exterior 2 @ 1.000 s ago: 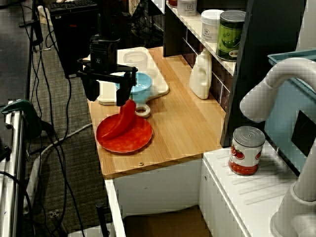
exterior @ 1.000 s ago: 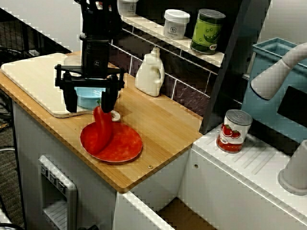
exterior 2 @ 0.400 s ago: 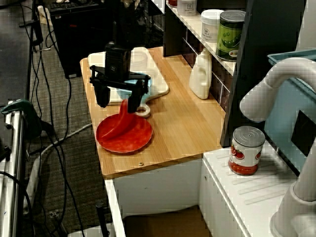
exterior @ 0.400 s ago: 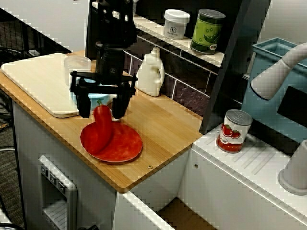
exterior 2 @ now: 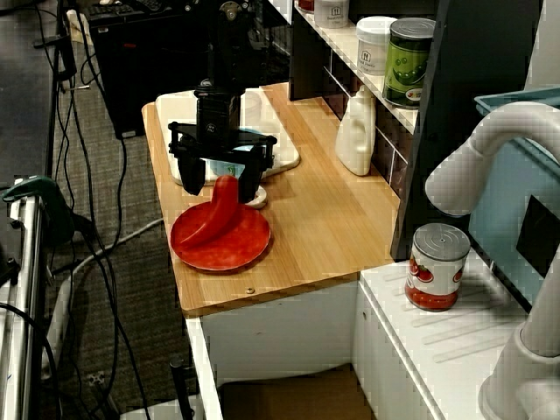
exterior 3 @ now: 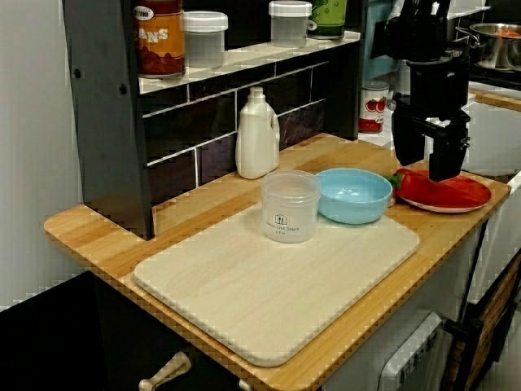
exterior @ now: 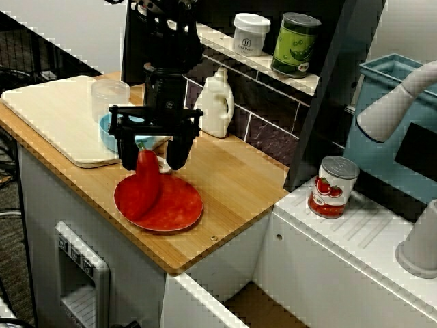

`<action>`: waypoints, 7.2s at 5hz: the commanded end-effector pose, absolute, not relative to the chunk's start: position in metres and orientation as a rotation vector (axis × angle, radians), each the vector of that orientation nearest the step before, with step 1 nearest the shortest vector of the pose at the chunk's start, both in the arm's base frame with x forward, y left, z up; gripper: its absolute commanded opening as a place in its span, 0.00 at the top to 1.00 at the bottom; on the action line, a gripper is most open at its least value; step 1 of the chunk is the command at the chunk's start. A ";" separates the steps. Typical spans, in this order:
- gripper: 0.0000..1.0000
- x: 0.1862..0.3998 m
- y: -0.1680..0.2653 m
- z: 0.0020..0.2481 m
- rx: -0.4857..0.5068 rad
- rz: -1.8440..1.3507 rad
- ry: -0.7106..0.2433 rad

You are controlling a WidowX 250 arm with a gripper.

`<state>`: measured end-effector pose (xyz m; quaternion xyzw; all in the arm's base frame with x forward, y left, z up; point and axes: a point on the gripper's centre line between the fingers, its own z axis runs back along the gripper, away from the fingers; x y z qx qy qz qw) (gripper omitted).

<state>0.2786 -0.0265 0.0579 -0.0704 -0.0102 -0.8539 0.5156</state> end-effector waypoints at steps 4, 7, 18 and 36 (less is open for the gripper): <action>0.00 0.281 -0.011 0.058 -0.111 -2.041 -0.010; 0.00 0.275 -0.016 0.038 -0.112 -2.043 0.057; 1.00 0.292 -0.010 0.103 -0.233 -1.946 0.005; 1.00 0.321 0.065 0.077 -0.134 -1.868 0.139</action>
